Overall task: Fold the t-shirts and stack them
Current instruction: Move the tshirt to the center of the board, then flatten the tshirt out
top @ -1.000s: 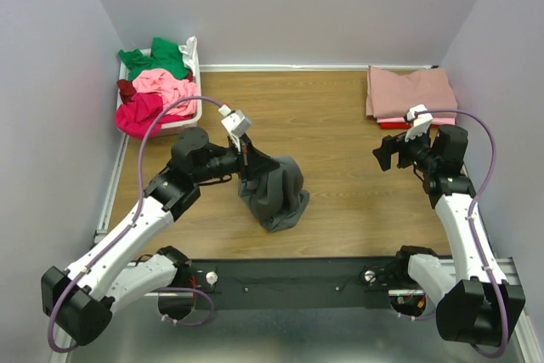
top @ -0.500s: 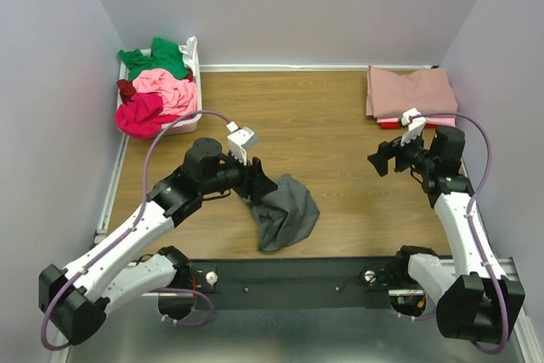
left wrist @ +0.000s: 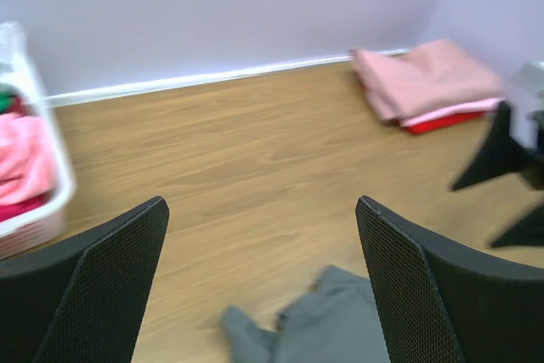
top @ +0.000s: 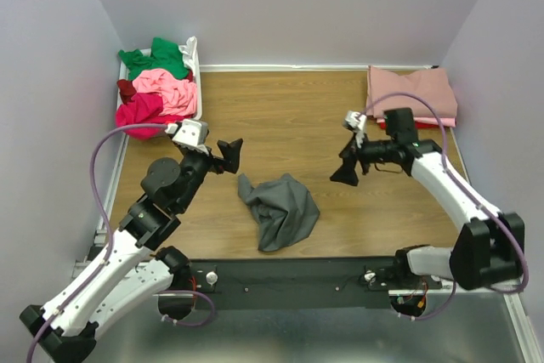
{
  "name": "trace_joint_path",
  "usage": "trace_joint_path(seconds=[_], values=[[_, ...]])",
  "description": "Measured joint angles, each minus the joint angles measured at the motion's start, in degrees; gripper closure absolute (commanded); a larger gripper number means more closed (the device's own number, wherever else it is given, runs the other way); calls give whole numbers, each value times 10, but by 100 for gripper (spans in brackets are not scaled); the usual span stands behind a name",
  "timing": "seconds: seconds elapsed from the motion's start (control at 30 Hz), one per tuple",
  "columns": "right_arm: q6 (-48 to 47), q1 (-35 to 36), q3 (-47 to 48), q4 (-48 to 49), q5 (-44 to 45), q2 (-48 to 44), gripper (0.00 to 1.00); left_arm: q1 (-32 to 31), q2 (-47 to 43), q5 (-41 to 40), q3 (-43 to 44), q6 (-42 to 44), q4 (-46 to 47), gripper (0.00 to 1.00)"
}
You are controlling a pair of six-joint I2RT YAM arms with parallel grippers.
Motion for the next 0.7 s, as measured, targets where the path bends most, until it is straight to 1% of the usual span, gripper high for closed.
trace_joint_path(seconds=[0.13,0.2,0.33,0.4,0.5,0.57,0.7], values=[[8,105,100,-23,50,79,1,0,16,-64,-43,40,28,4],[15,138,132,-25,74,104,2,0,31,-78,-51,51,27,4],[30,197,194,-30,130,169,11,0,45,-103,-55,67,27,6],[40,220,219,-31,154,207,11,0,46,-110,-55,71,28,7],[45,243,224,-35,170,234,12,0,49,-115,-55,76,28,7],[46,263,222,-43,178,241,16,0,52,-115,-55,78,28,7],[52,296,219,-47,188,256,19,0,52,-115,-55,81,29,7]])
